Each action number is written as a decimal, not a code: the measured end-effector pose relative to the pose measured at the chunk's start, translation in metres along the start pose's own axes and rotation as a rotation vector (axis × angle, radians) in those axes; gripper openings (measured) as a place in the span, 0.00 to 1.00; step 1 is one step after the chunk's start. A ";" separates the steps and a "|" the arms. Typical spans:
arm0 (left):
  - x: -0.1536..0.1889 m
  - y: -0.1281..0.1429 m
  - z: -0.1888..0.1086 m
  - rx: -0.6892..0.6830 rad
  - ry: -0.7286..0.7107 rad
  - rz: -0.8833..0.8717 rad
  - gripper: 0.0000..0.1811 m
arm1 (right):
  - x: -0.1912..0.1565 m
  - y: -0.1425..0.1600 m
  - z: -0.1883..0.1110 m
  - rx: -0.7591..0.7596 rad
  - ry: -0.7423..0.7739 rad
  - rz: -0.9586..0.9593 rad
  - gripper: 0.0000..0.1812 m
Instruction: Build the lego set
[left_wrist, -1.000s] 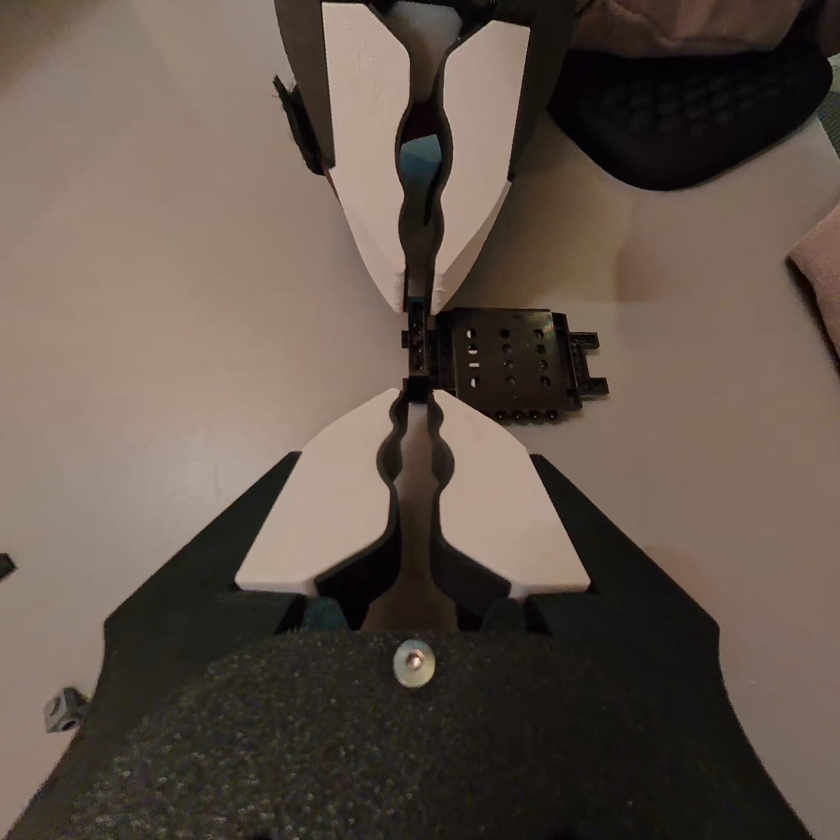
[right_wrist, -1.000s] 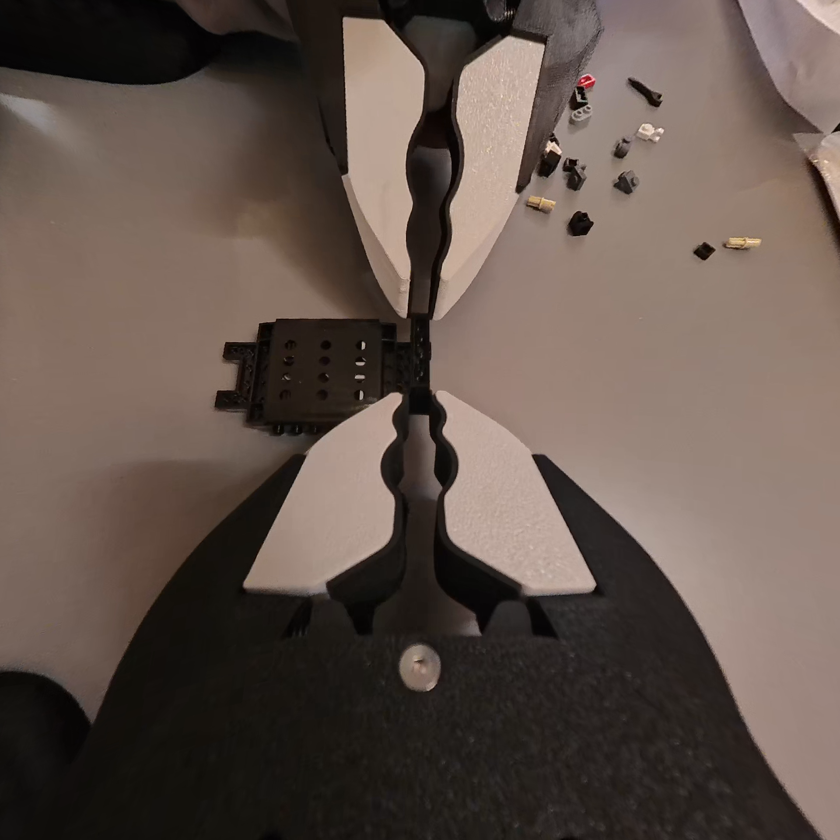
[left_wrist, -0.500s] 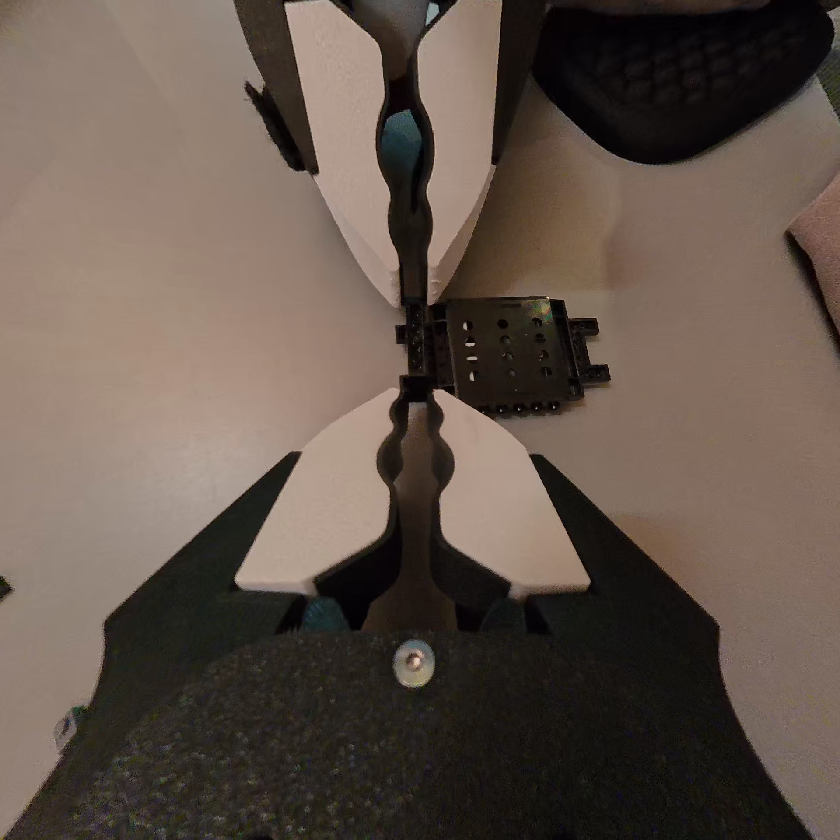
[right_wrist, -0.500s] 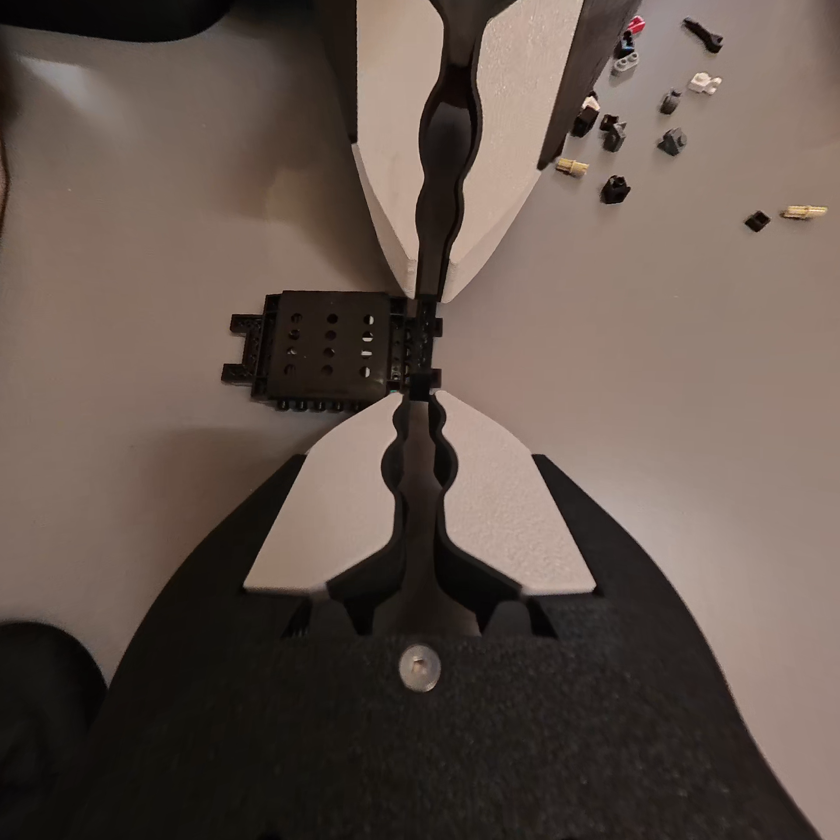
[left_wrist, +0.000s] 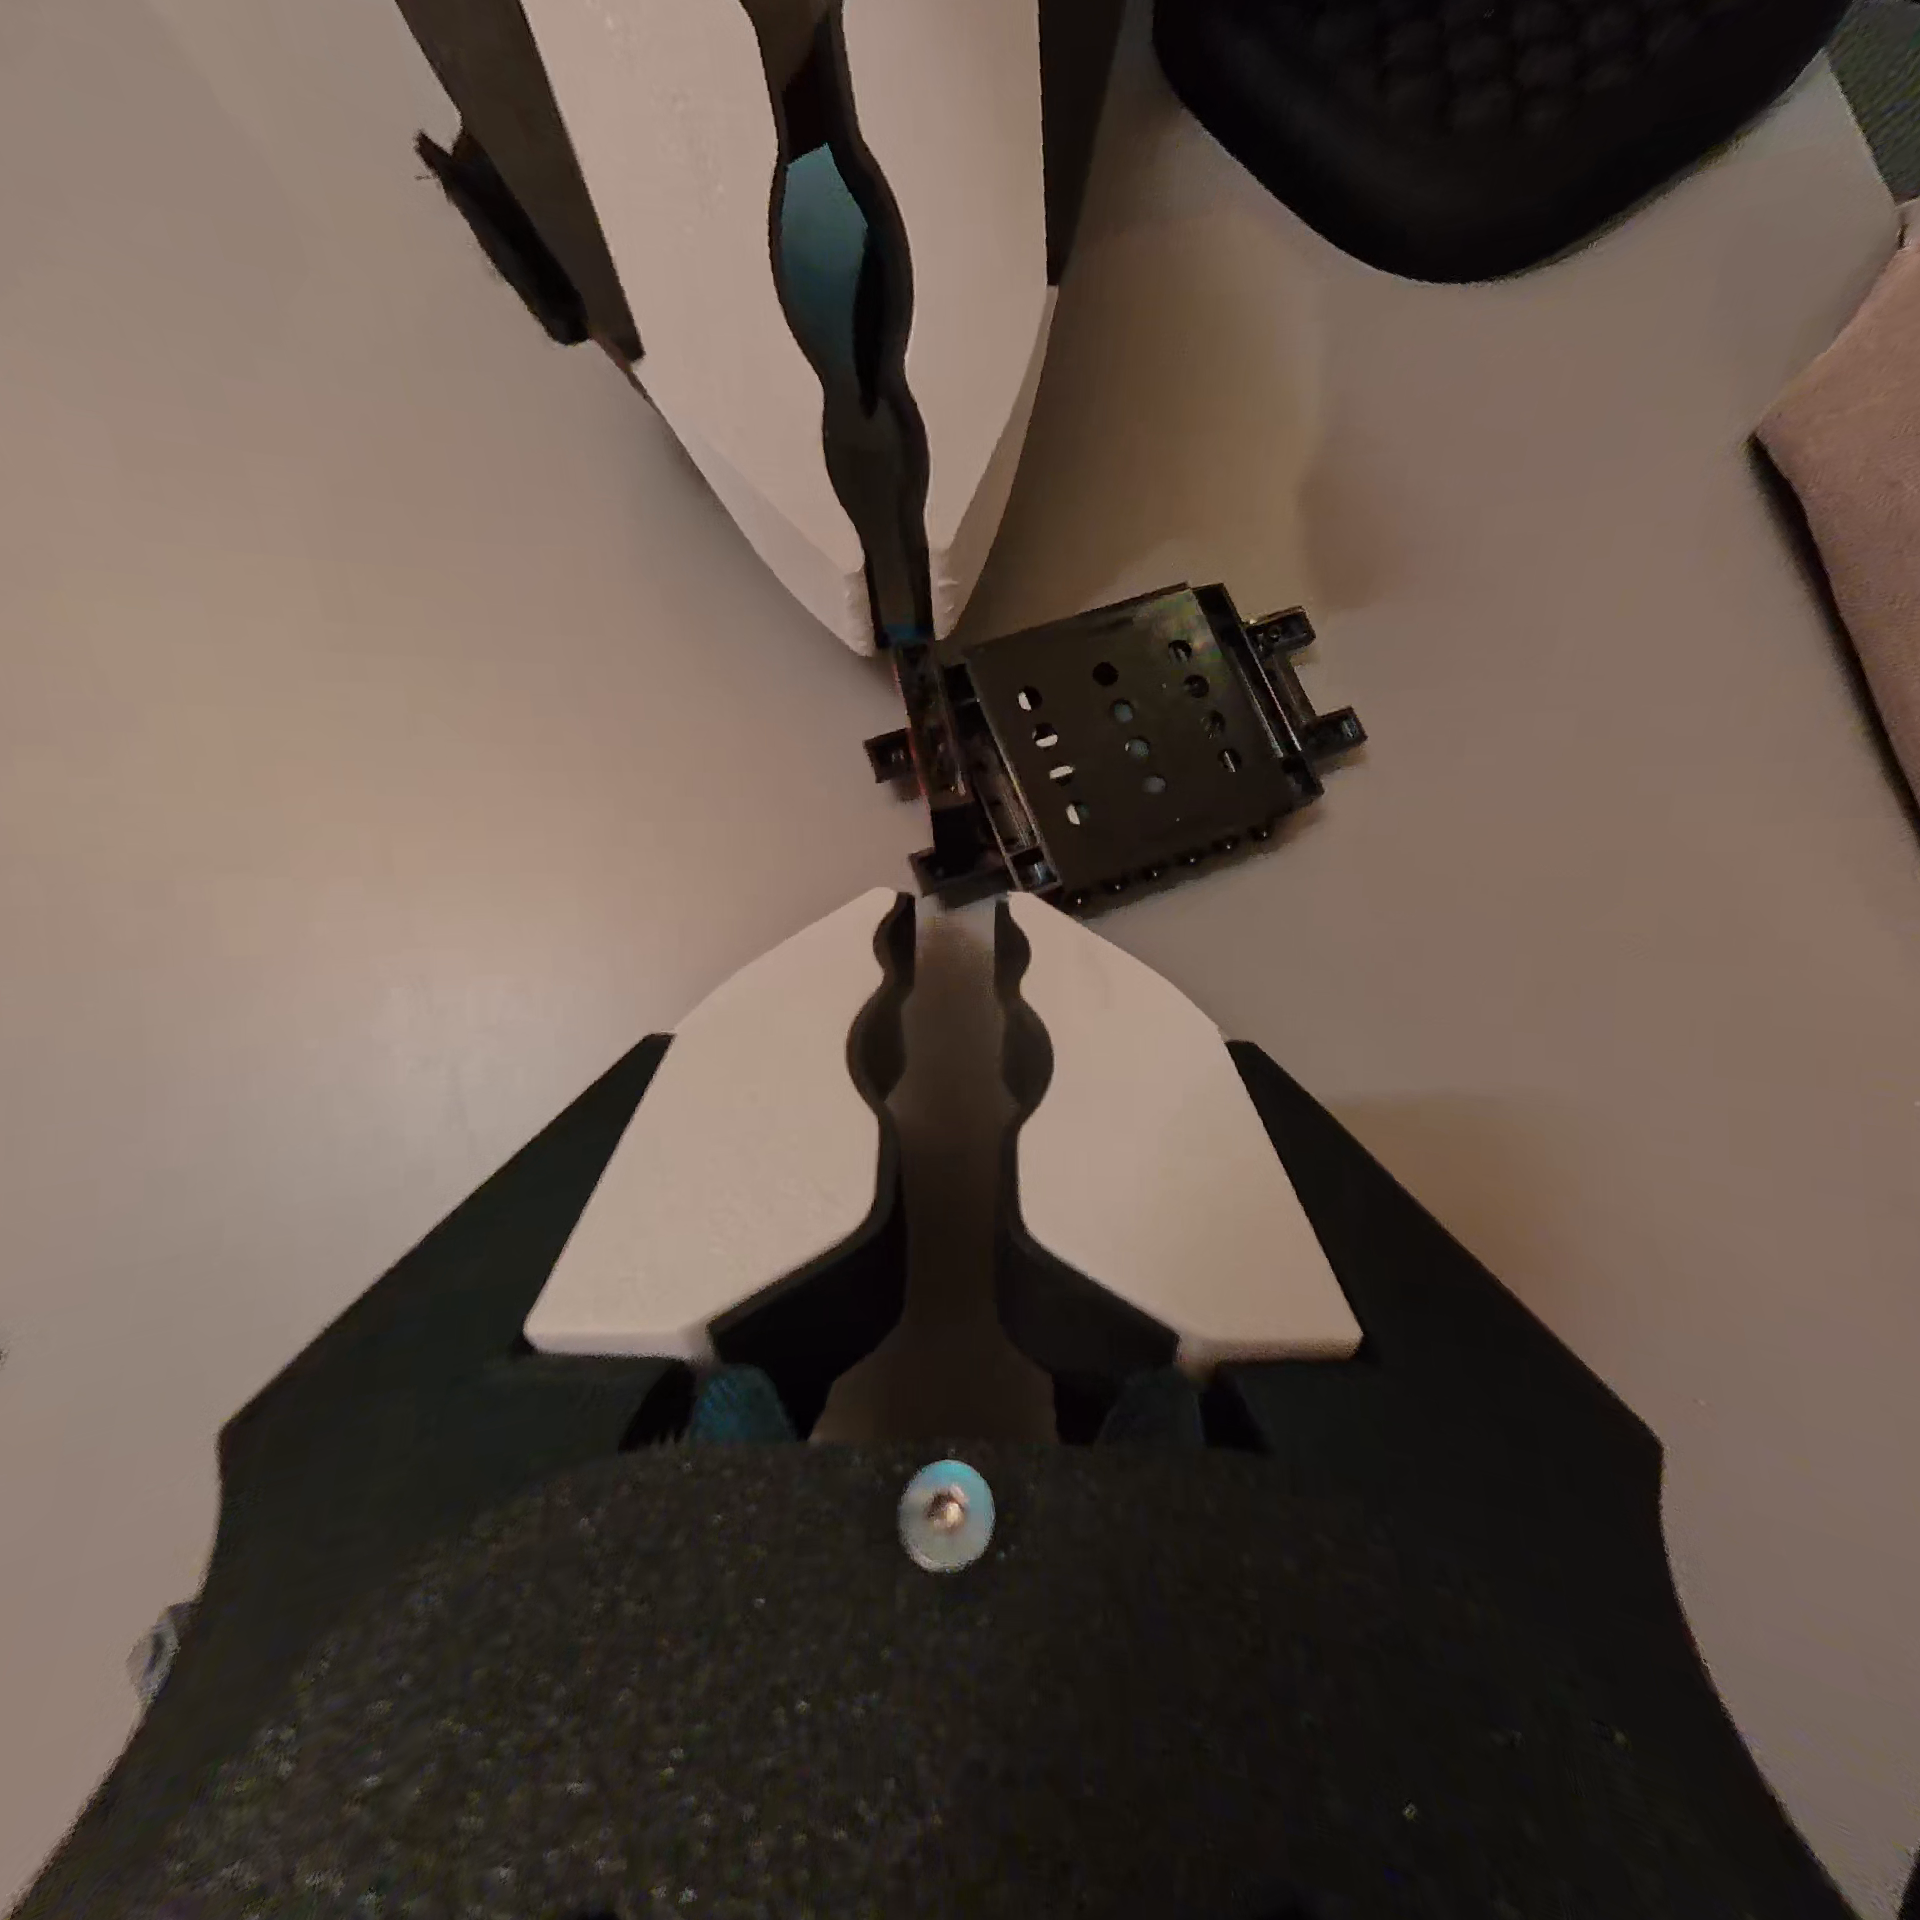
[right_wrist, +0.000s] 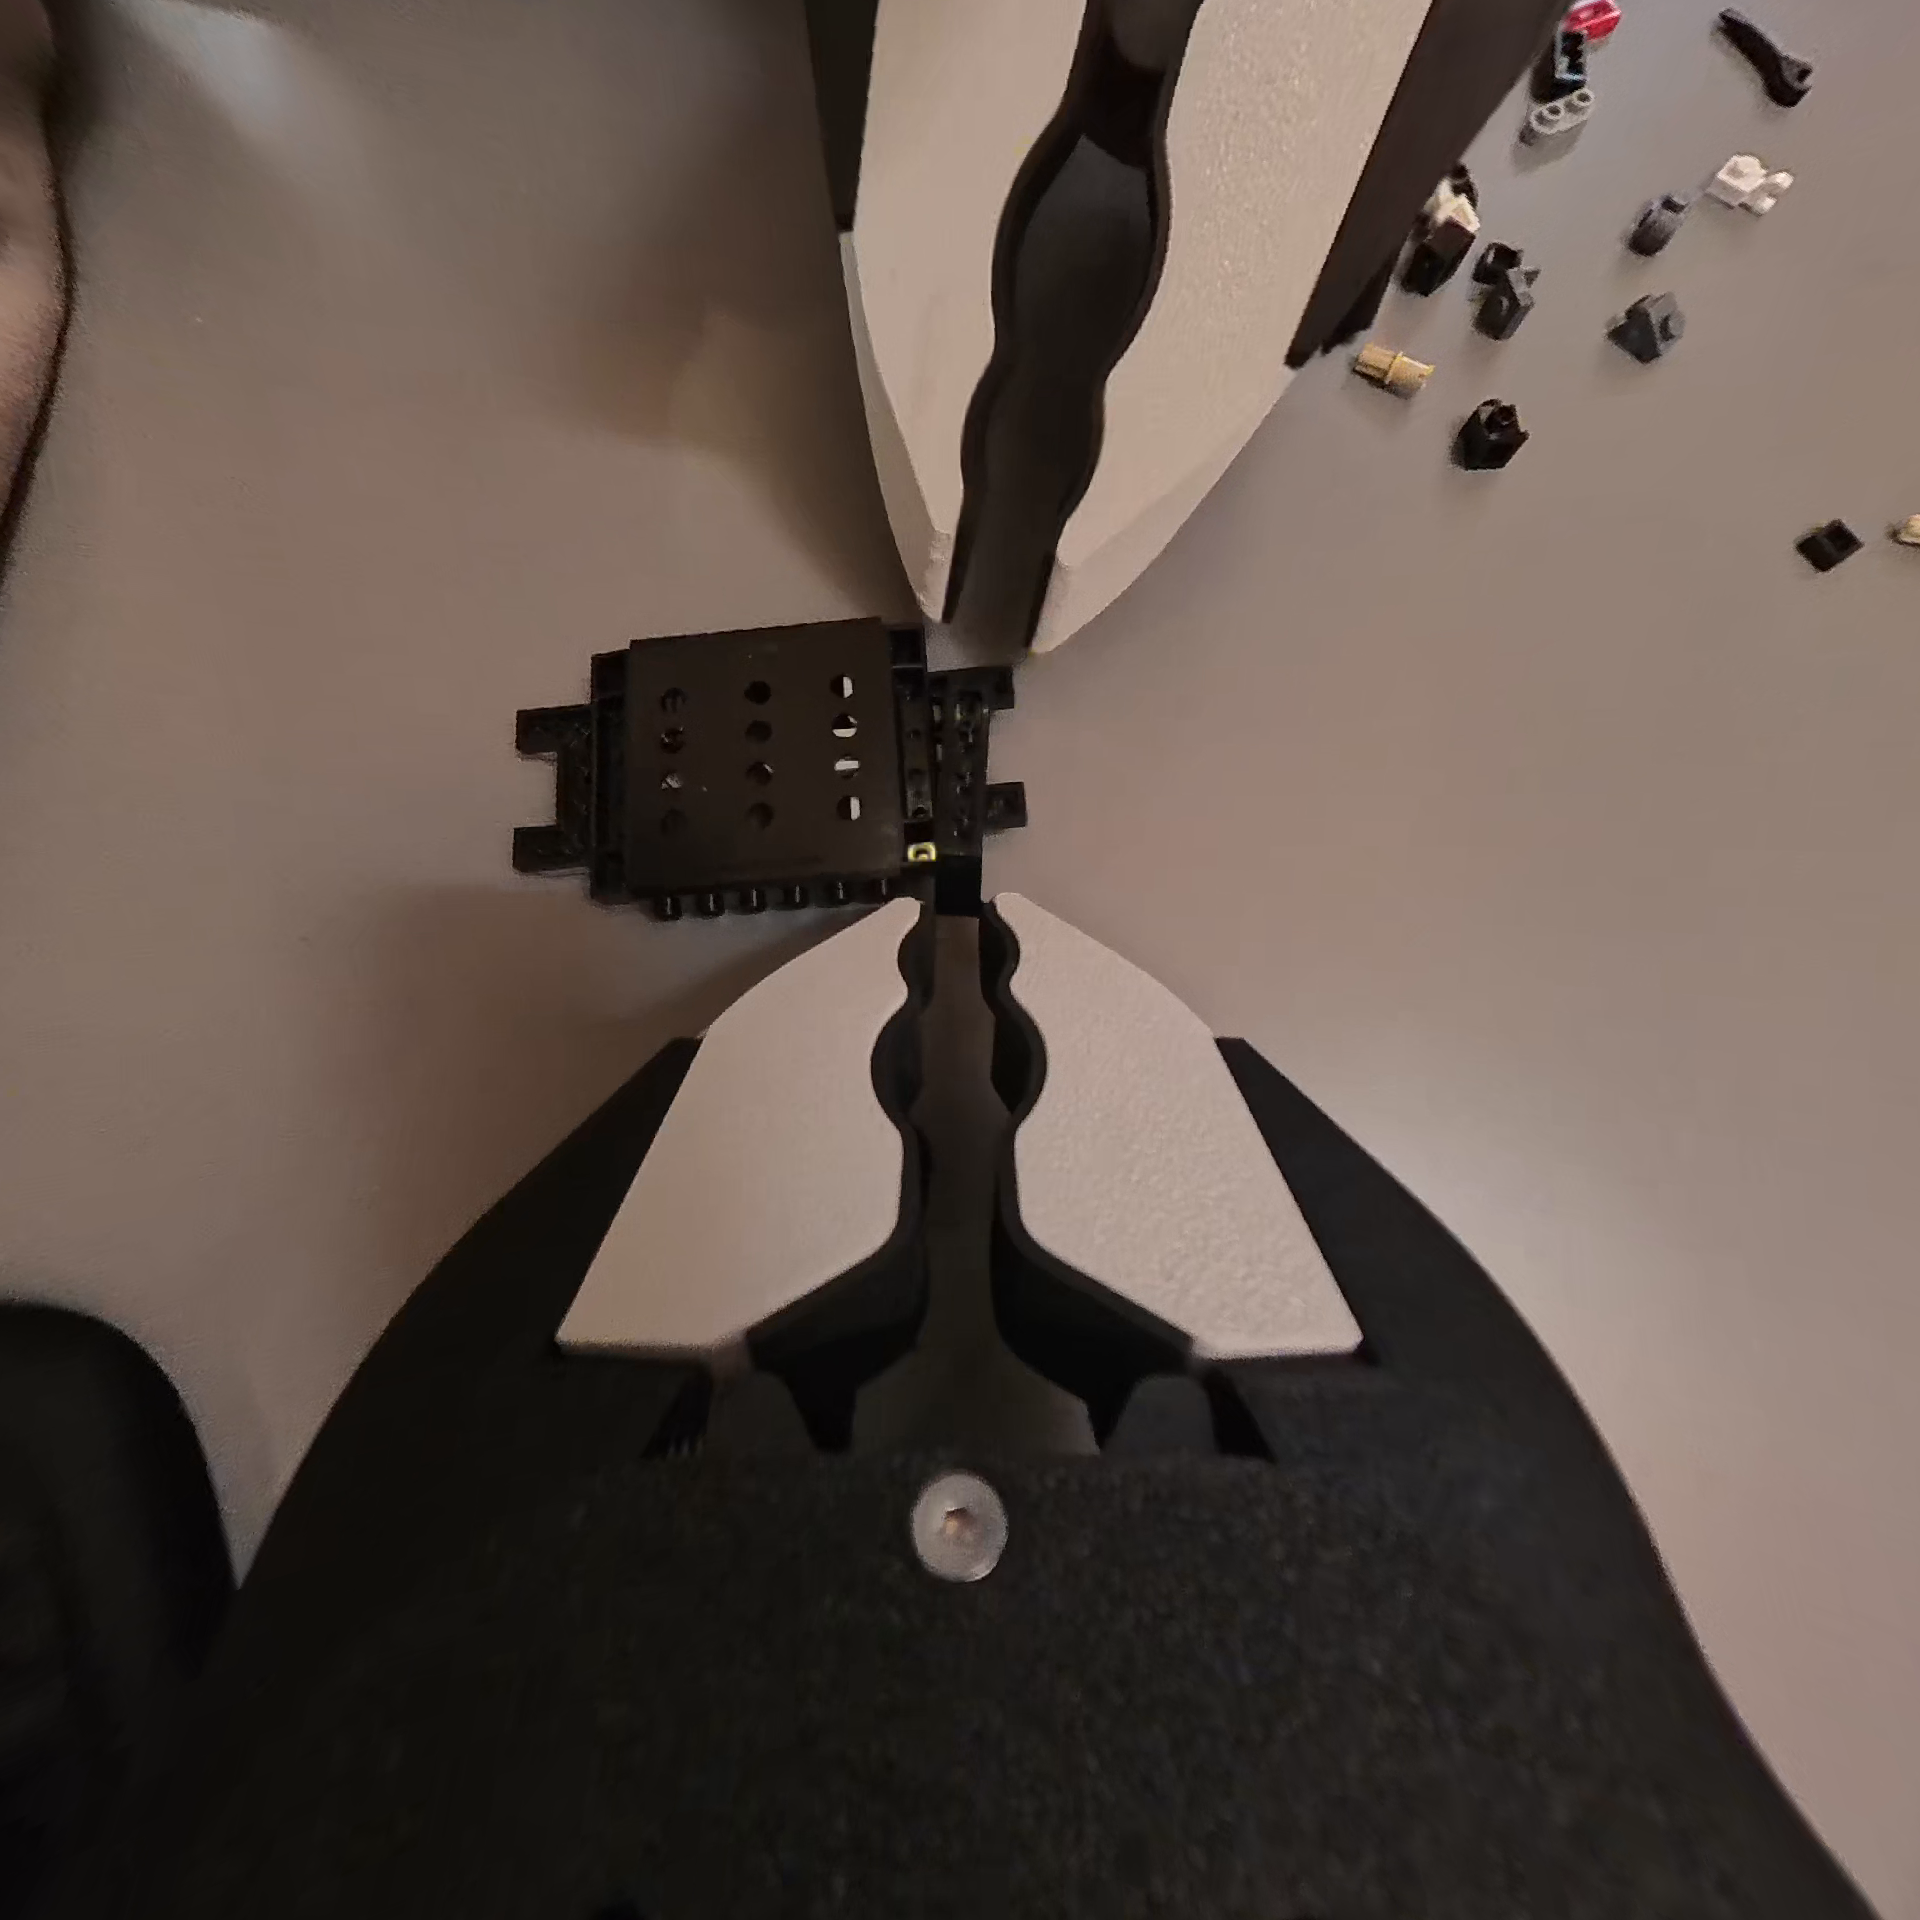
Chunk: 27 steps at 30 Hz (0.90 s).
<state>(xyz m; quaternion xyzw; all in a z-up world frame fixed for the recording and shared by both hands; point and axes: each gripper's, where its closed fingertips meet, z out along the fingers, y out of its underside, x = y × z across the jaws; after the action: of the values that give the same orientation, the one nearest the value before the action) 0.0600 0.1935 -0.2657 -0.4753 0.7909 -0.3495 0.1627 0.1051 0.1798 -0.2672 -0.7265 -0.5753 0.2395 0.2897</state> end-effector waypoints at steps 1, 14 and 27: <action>0.001 0.001 -0.001 -0.001 0.002 -0.001 0.07 | 0.000 0.000 0.000 0.001 -0.010 -0.011 0.04; 0.008 0.006 0.001 -0.007 0.025 -0.024 0.07 | 0.000 -0.003 0.007 -0.028 -0.120 -0.114 0.04; 0.012 0.006 0.002 -0.004 0.044 -0.009 0.08 | 0.000 -0.007 0.010 -0.076 -0.182 -0.177 0.04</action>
<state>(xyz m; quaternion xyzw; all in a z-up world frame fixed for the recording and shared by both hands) 0.0516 0.1846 -0.2702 -0.4714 0.7927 -0.3591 0.1430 0.0937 0.1827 -0.2696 -0.6584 -0.6698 0.2560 0.2287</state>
